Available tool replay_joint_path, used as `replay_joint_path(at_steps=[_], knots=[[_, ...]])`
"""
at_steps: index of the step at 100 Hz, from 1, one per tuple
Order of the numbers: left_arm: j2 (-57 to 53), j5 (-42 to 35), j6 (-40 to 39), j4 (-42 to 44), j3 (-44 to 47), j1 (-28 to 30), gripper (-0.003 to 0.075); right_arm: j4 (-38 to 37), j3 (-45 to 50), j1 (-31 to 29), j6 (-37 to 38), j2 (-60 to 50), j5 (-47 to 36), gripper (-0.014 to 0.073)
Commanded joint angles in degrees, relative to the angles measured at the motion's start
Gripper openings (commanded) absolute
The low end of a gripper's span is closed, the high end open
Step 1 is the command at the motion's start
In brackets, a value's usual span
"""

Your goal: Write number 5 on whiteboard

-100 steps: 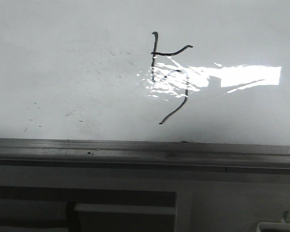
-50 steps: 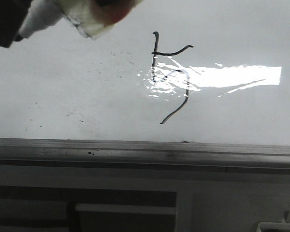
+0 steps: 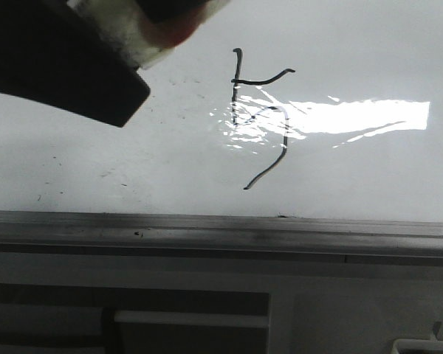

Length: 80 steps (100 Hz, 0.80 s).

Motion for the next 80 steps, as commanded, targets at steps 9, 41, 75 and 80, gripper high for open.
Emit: replay_joint_path(at_steps=[9, 41, 75, 80], knots=[[0.6, -2.1, -0.5, -2.6, -1.9, -0.5, 0.0057, 1.5, -2.0, 0.1, -0.7, -0.4, -0.9, -0.0043], [0.6, -1.9, -0.5, -3.4, -1.9, -0.5, -0.0020, 1.6, -2.0, 0.1, -0.6, 1.7, 2.2, -0.0043], [0.6, 1.0, -0.5, -4.9, -1.9, -0.5, 0.0377, 1.7, -2.0, 0.1, -0.6, 2.8, 2.1, -0.0043], [0.6, 1.0, -0.5, -5.4, -1.9, -0.5, 0.0439, 1.9, -2.0, 0.1, -0.5, 2.8, 2.1, -0.0043]])
